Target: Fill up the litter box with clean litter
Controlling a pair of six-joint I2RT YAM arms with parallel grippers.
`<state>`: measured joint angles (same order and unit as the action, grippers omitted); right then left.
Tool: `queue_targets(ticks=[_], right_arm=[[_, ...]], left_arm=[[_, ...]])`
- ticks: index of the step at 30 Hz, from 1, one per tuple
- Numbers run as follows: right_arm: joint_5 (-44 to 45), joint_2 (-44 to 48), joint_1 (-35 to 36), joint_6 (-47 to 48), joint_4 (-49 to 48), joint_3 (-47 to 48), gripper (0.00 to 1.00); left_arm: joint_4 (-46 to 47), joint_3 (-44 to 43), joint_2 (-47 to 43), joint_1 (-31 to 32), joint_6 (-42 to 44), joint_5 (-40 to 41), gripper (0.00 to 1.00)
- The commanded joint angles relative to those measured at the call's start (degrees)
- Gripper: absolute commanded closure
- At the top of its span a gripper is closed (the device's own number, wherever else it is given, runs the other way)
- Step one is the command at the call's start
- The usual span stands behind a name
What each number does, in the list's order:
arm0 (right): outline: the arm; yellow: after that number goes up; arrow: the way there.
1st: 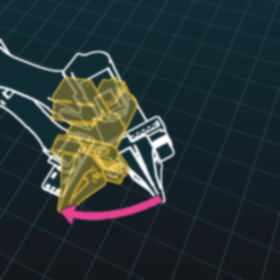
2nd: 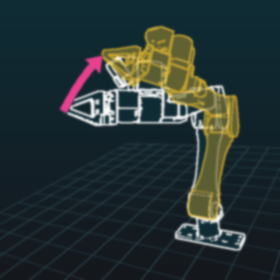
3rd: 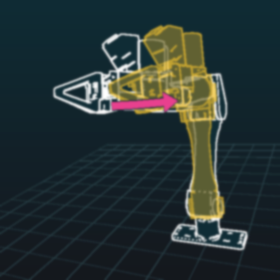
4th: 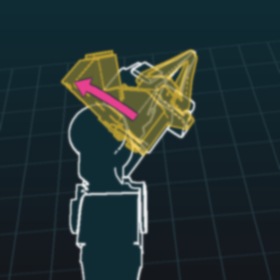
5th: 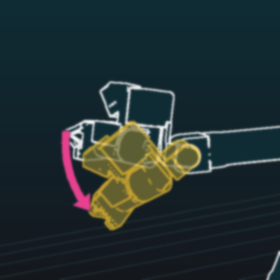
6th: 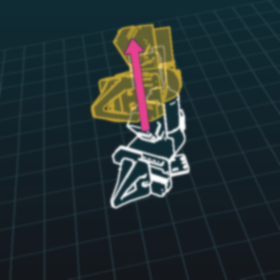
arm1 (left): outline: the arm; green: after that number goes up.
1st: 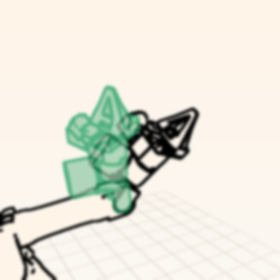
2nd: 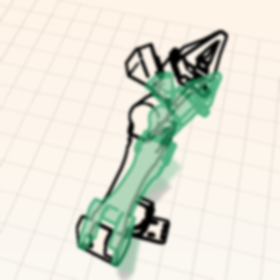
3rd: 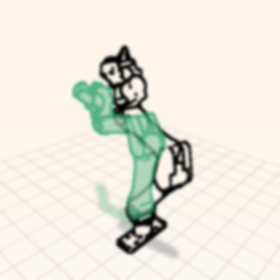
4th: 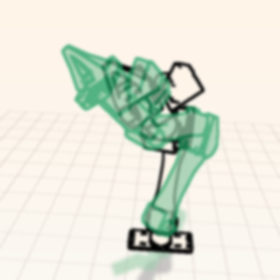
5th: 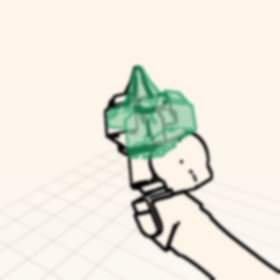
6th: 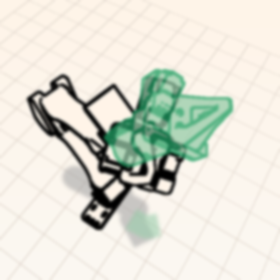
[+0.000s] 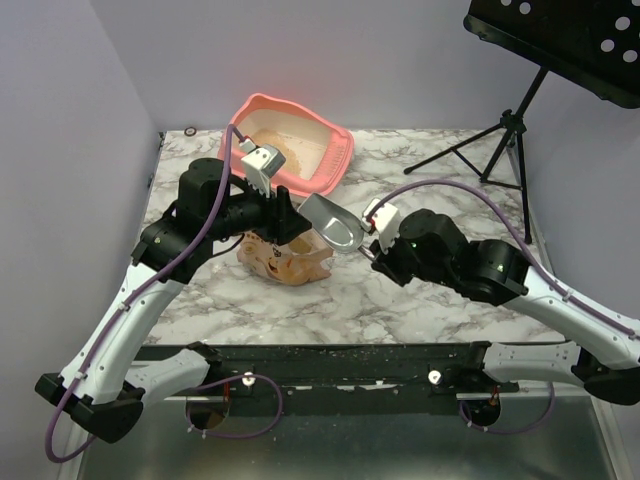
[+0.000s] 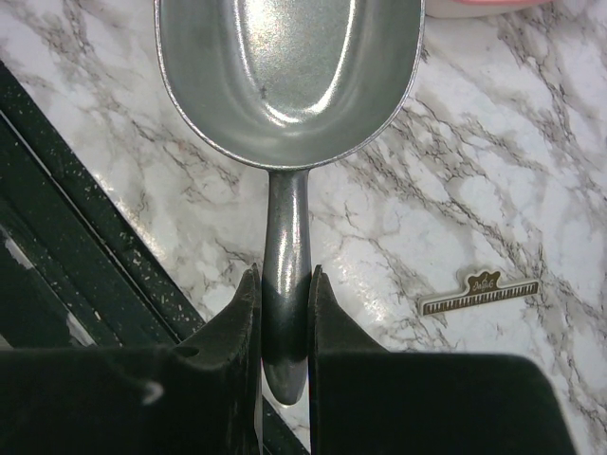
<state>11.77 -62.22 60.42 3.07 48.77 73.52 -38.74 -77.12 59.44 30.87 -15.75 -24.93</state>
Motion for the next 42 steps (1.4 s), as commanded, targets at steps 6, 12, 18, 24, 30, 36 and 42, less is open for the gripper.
queue_targets(ticks=[6, 12, 18, 24, 30, 36, 42], right_arm=[[5.1, 2.7, 5.8, -1.6, 4.6, 4.8, 0.99], [7.0, 3.4, 9.4, -2.7, 6.2, 5.8, 0.99], [8.1, 2.9, 11.4, -2.4, 5.9, 6.2, 0.99], [8.9, 1.7, 11.7, -0.8, 2.8, 6.7, 0.99], [8.4, 0.4, 12.3, -0.1, 2.0, 7.7, 0.99], [6.4, 0.8, 12.7, 1.0, 1.4, 6.5, 0.99], [2.5, 1.8, 13.2, 2.6, 1.3, 3.2, 0.99]], left_arm=[[-0.1, -2.2, 0.7, 0.2, -0.7, 1.5, 0.41], [-0.8, -2.2, 1.1, 0.2, -0.2, 2.9, 0.40], [-0.5, -2.2, 0.9, 0.2, -0.2, 2.3, 0.40], [0.3, -2.0, 0.9, 0.2, -1.2, -3.2, 0.48], [-0.1, -1.3, 1.4, 0.2, -1.0, -6.7, 0.67], [1.2, 0.0, 0.9, 0.2, -1.0, -8.5, 0.80], [3.2, 1.3, 0.3, 0.2, 0.0, -9.8, 1.00]])
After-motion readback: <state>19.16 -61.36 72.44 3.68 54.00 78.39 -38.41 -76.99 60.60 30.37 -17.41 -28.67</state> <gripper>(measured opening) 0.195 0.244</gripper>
